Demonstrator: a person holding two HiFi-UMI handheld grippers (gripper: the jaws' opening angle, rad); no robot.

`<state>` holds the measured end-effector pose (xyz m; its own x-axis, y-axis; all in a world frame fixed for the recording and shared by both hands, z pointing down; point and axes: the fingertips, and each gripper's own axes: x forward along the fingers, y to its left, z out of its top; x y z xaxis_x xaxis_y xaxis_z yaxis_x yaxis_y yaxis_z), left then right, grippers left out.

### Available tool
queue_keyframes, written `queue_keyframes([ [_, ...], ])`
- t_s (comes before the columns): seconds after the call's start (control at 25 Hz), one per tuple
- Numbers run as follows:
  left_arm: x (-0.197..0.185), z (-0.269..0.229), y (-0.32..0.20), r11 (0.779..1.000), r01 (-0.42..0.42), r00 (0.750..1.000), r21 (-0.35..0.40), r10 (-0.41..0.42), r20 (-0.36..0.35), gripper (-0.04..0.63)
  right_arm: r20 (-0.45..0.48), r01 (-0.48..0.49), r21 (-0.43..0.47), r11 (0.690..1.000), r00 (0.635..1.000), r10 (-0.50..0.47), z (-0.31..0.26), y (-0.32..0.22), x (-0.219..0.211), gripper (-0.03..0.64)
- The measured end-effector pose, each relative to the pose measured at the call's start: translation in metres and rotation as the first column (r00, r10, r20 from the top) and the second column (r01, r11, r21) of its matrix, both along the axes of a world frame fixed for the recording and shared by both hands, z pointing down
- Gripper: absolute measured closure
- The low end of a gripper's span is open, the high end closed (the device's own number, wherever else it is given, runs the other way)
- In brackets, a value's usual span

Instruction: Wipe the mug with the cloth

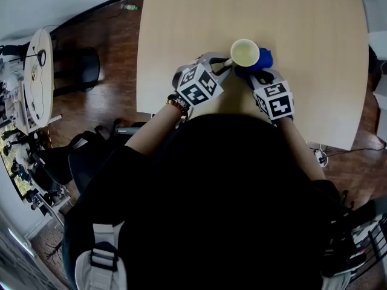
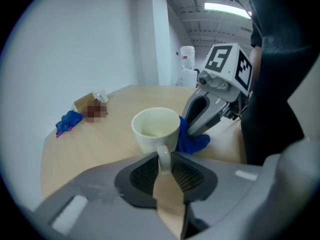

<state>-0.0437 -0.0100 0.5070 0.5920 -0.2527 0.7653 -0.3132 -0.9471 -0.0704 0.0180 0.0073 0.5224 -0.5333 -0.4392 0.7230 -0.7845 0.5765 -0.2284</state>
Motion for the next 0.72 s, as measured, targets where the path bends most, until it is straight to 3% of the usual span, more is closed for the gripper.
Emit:
queue_keyframes([
  [0.24, 0.006, -0.004, 0.002, 0.997, 0.050, 0.998, -0.052, -0.052, -0.037, 0.515, 0.042, -0.021, 0.004, 1.000, 0.999, 0.021, -0.004, -0.003, 0.004, 0.566],
  [0.52, 0.015, -0.003, 0.010, 0.985, 0.122, 0.988, -0.125, -0.132, -0.076, 0.512, 0.154, -0.051, 0.108, 0.993, 0.988, 0.034, -0.055, 0.001, 0.010, 0.566],
  [0.64, 0.017, -0.001, 0.018, 0.970, 0.156, 0.982, -0.187, -0.172, -0.071, 0.508, 0.172, -0.039, 0.154, 0.987, 0.985, 0.012, -0.072, 0.006, 0.003, 0.567],
  [0.72, 0.020, 0.000, 0.025, 0.946, 0.201, 0.970, -0.255, -0.228, -0.083, 0.512, 0.156, -0.021, 0.176, 0.984, 0.988, -0.007, -0.073, 0.008, -0.002, 0.566],
])
